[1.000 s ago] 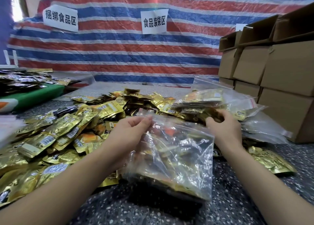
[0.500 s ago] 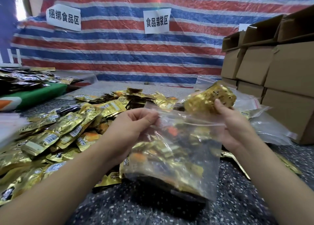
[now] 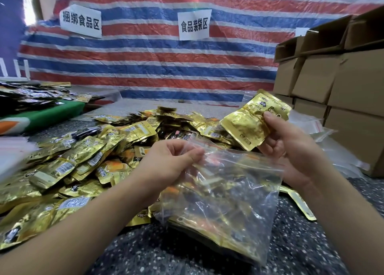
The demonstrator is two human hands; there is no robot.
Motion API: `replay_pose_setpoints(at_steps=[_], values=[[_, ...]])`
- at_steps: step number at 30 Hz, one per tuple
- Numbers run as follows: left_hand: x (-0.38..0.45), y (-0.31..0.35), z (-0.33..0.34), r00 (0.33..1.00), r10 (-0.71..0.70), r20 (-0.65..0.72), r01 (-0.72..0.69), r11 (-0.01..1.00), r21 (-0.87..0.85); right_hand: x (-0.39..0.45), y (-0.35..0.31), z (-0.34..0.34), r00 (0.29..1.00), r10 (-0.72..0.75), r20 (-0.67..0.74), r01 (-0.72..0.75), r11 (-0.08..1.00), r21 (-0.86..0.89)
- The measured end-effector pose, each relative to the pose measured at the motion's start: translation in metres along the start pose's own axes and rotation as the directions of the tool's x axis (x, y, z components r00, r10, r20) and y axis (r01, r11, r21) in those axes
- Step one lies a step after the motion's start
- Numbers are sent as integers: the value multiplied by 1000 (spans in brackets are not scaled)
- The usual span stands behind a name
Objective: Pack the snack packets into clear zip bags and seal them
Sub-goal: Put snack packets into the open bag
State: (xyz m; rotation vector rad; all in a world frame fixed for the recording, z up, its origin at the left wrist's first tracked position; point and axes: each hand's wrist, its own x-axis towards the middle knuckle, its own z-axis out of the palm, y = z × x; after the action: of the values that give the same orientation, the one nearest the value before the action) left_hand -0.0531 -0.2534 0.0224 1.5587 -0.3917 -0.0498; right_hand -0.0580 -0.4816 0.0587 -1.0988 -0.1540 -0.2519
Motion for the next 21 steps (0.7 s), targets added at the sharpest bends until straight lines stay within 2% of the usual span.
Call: replay_pose_setpoints(at_steps=[3,7,10,12,21], values=[[1,-1,1,1000,10,-15,-10,1000,7,-2,-2,3,1000,7,17,-7,1000,8],[1,-2,2,998,64,-30,-62,997,53,-4,-3,4,999,-16,43,19,998,-68],[1,-4,2,993,105,-56,-99,989,112,-4,-2,2,984,-179,1,171,941,-292],[1,-5,2,987,140,-73,-127,978,165,-5,-2,2,972,-234,19,224,899,-376],[0,-5,3,980,168,-111,-136,960,245,-11,-3,3,955,-192,225,267,888,-375]])
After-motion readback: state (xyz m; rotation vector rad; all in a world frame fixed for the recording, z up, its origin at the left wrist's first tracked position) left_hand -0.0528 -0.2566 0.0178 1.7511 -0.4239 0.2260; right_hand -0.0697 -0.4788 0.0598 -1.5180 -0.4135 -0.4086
